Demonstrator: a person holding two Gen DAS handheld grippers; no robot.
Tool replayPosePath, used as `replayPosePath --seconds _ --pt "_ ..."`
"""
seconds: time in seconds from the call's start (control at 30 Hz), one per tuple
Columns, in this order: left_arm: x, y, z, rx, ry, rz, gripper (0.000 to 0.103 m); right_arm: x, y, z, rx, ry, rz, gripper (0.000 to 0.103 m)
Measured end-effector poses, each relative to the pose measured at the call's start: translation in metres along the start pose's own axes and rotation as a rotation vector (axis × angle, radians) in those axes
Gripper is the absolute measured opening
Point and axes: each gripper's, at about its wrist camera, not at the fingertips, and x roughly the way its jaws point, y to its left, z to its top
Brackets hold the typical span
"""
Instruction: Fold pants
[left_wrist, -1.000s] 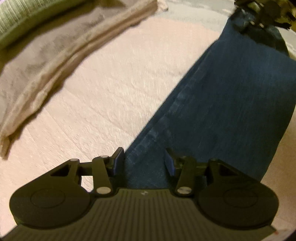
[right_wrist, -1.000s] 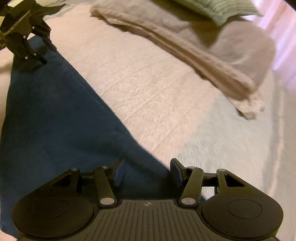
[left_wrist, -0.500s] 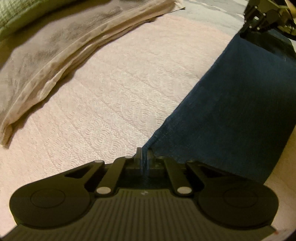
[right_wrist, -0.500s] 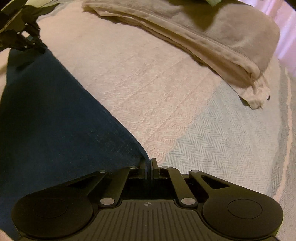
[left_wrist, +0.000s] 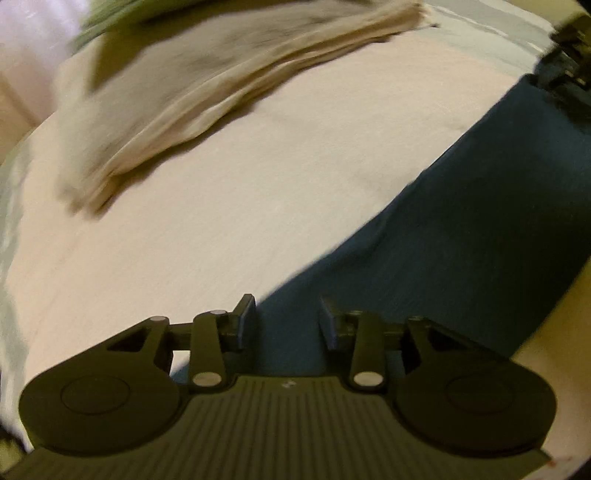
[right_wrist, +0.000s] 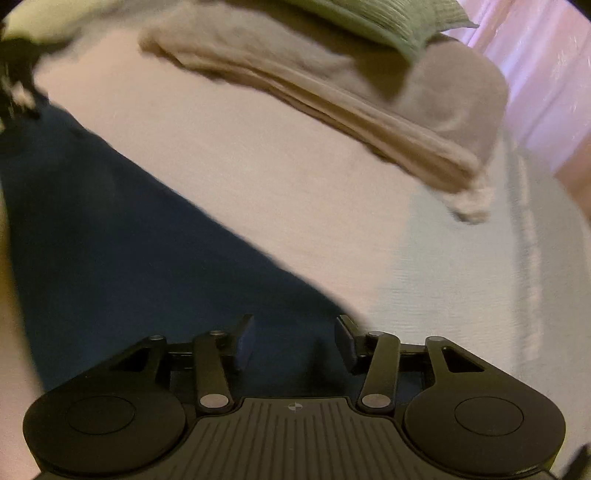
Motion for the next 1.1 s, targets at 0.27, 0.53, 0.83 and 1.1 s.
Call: replayPosePath --seconds 0.27,0.53,0.83,1.1 --pt "0.001 0.060 -0.072 -0.145 0.047 0.008 0.034 0.046 0.115 0.029 0.067 -0.021 0.215 0.045" --pt "0.000 0.121 -0.121 -0.163 0.038 0.048 0.030 0.066 0.159 0.041 0.095 0.110 -0.039 0.046" --pt "-0.064 0.099 -0.136 -0.151 -0.129 -0.076 0.029 0.029 0.236 0.045 0.324 0.010 -0.004 0.048" --pt "-0.030 0.055 -0.154 -0.033 -0.029 -0.112 0.030 0.002 0.222 0.018 0.481 0.061 -0.051 0.052"
